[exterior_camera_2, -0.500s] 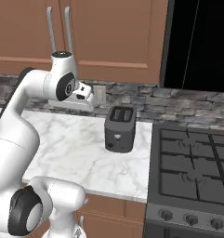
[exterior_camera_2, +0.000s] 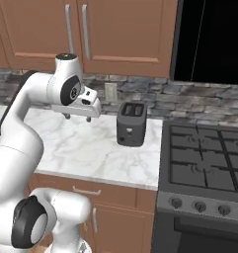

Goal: Take a straw from the drawer in front and place it inside the glass cup on the dining counter.

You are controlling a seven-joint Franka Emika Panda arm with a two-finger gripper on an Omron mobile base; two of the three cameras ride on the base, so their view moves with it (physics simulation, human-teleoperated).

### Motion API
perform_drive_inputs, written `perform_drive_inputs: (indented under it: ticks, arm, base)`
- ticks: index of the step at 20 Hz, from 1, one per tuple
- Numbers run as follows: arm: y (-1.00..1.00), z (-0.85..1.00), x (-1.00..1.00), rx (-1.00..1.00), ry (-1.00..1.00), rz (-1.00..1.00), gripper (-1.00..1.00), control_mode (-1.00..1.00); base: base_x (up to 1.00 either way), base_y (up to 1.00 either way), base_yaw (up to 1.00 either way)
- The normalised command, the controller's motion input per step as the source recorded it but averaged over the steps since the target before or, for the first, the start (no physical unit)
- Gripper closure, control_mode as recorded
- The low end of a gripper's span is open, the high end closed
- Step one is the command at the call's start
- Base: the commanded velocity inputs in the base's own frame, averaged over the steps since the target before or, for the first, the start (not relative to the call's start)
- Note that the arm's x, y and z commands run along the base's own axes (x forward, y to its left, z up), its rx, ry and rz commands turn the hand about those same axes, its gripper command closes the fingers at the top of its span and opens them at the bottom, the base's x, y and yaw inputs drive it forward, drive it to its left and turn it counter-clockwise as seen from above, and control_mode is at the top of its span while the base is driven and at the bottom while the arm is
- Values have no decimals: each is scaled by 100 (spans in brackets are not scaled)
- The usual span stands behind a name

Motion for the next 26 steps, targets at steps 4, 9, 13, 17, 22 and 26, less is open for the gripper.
perform_drive_inputs:
  ticks: [4, 9, 13, 17, 22, 26]
  arm:
    - [0, 0, 0, 0, 0, 0, -100, 100]
    - [0, 0, 0, 0, 0, 0, -100, 100]
    - [0, 0, 0, 0, 0, 0, -100, 100]
    - [0, 0, 0, 0, 0, 0, -100, 100]
    - [0, 0, 0, 0, 0, 0, -100, 100]
    - [0, 0, 0, 0, 0, 0, -100, 100]
  base:
    - [-41, -14, 8]
    - [-22, -45, 25]
    - [-18, -72, 34]
    - [-23, -83, 36]
    - [-28, -71, 35]
    - [-29, -69, 35]
